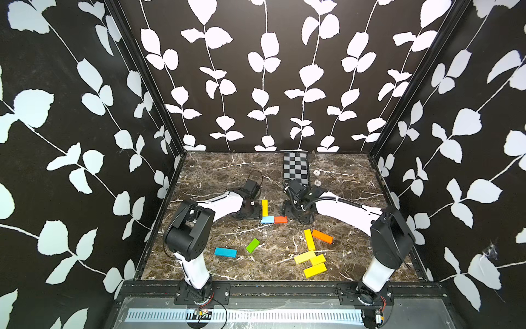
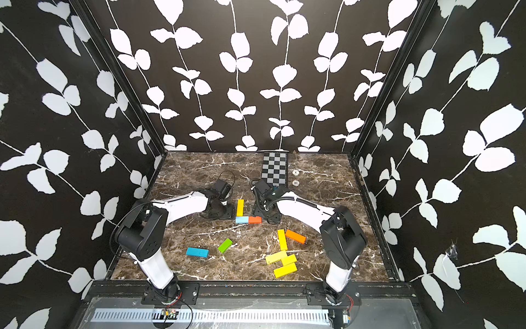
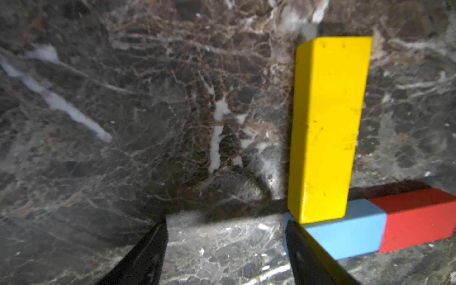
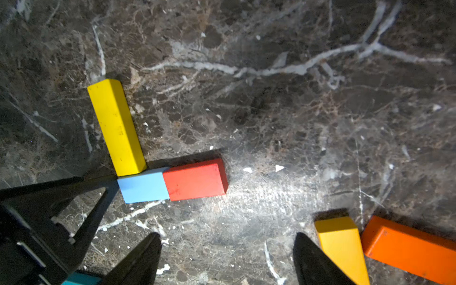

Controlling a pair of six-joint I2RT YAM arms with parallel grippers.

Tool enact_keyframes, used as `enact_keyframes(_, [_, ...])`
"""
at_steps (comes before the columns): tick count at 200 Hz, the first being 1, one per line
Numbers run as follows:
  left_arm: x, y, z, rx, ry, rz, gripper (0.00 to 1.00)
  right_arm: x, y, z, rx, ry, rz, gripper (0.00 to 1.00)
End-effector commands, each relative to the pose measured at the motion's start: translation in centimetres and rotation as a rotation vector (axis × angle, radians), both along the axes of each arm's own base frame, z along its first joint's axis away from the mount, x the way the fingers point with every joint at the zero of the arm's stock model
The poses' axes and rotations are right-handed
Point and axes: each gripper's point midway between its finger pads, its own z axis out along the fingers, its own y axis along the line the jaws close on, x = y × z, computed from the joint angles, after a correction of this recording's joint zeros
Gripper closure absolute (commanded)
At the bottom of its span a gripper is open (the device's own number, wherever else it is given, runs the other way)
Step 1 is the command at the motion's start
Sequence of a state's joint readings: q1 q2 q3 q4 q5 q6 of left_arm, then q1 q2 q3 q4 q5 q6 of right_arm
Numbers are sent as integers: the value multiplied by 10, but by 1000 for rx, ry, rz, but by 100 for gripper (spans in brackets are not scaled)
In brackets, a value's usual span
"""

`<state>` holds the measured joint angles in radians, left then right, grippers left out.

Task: Assemble the letter h with building blocks
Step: Assemble the building block at the center of the board, then pick up the building block from the center of the board.

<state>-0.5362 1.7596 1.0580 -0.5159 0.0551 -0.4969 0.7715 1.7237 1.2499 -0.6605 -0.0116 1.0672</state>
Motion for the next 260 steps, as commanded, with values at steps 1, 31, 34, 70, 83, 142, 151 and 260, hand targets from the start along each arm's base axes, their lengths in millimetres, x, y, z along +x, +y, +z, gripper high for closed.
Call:
enact_keyframes(1, [-19,8,-17,42,76,-6,22,-5,-8,11,3,-27,-2,18])
enact_keyframes(31, [-20,26,2,106,30,23,21,-12,-14,25,-9,-58,38,18])
enact_keyframes(34, [-21,29,6,115,19,29,22,-12,-15,24,-15,-60,45,18])
enact_keyframes(70, [-32,49,65,128,-104,41,19,-25,-20,46,0,-103,141,18])
enact_keyframes(83, [-46,50,76,123,-112,1,19,-30,-27,45,-11,-97,152,18])
enact_keyframes(142, [-141,28,36,236,65,-342,14,-50,-56,37,-88,-65,149,18])
enact_keyframes(151, [-147,24,34,241,77,-358,14,-51,-57,37,-88,-66,147,18])
enact_keyframes(260, [-173,115,52,129,45,432,12,-55,-57,33,-98,-51,214,18])
